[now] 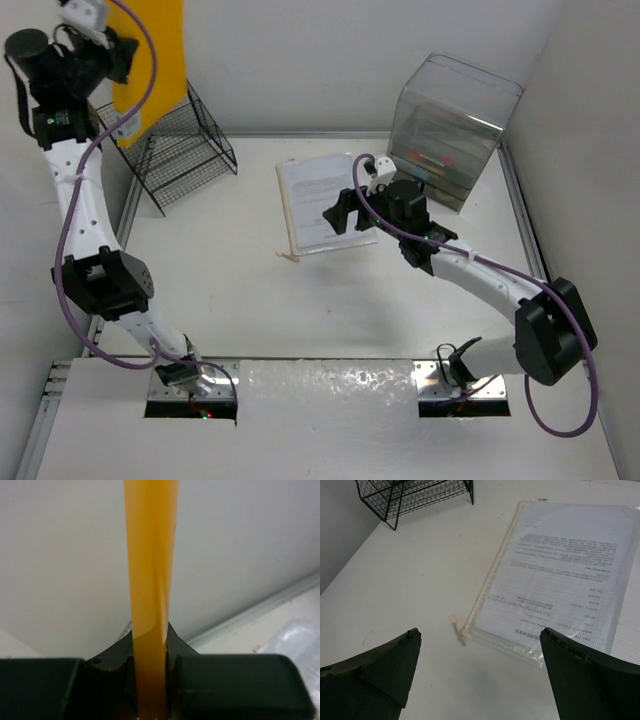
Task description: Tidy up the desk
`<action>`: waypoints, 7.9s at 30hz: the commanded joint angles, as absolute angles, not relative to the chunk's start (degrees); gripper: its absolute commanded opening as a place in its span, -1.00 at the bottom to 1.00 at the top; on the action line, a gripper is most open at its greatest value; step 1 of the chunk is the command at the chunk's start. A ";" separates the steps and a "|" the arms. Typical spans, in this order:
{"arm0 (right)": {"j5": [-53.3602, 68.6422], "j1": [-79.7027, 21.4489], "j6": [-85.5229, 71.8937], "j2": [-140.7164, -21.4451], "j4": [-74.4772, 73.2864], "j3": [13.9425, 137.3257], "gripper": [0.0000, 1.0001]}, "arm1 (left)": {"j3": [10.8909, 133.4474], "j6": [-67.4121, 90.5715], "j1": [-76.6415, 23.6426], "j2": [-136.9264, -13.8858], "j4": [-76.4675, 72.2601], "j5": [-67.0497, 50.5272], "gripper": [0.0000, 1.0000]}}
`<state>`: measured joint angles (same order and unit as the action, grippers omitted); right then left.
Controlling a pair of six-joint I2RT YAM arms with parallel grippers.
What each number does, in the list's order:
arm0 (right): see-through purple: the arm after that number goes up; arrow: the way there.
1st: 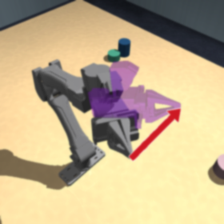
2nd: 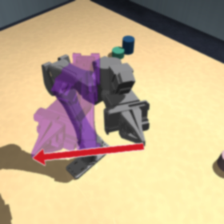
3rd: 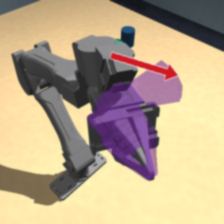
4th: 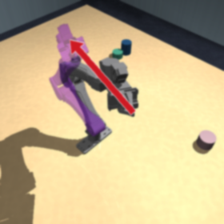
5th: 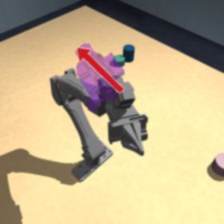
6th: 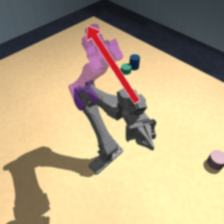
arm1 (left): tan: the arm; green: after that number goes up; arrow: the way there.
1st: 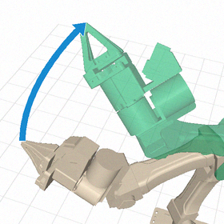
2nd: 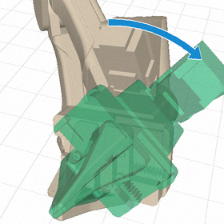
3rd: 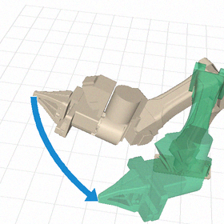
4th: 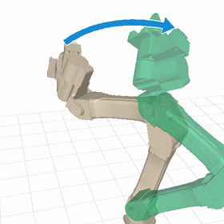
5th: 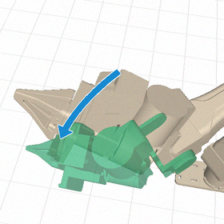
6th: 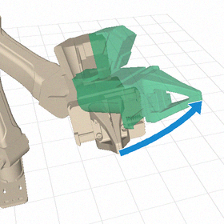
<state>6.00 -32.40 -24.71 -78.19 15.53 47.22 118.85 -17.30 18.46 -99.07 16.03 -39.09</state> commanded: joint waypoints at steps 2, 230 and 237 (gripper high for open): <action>5.80 -32.70 -22.68 -78.48 15.56 51.15 0.98 | 121.90 -2.21 24.68 -101.75 -9.01 -41.84 -1.00; 2.81 -37.35 -15.29 -85.17 -0.35 59.94 0.98 | 114.08 32.34 33.75 -129.29 -61.89 -53.09 0.32; 3.43 -37.44 -15.91 -84.99 1.32 59.68 0.98 | 114.43 31.20 33.75 -127.27 -59.33 -51.94 0.47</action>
